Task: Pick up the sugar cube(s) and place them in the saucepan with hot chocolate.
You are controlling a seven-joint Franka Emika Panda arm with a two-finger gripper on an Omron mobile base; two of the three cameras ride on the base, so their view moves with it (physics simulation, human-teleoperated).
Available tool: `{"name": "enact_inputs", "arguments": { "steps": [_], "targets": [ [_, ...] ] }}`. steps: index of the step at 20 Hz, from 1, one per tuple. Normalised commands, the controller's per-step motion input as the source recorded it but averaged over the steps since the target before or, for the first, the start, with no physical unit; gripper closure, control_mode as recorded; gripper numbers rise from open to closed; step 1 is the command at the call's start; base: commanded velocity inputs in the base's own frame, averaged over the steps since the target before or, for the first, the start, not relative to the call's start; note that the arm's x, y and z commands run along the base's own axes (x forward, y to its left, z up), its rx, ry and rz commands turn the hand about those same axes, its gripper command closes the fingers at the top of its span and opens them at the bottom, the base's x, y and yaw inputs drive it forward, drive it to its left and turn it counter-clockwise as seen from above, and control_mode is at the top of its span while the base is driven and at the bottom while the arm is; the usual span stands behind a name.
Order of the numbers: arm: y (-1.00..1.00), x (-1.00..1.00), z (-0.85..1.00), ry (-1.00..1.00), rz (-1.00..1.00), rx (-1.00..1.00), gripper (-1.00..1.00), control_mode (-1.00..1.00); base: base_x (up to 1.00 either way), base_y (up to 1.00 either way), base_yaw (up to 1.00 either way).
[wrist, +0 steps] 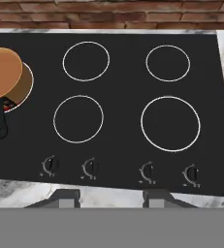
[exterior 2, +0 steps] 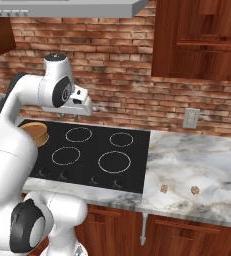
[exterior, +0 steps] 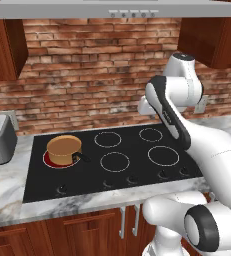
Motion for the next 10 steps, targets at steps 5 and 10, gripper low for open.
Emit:
{"name": "enact_inputs", "arguments": {
  "steps": [5,10],
  "targets": [
    [-0.14,0.00,-0.04,0.15,-0.01,0.00,-1.00,-1.00,0.00,0.00,0.00],
    [-0.72,0.00,-0.25,0.15,-0.03,0.01,-1.00,-1.00,0.00,0.00,0.00]
  ]
}}
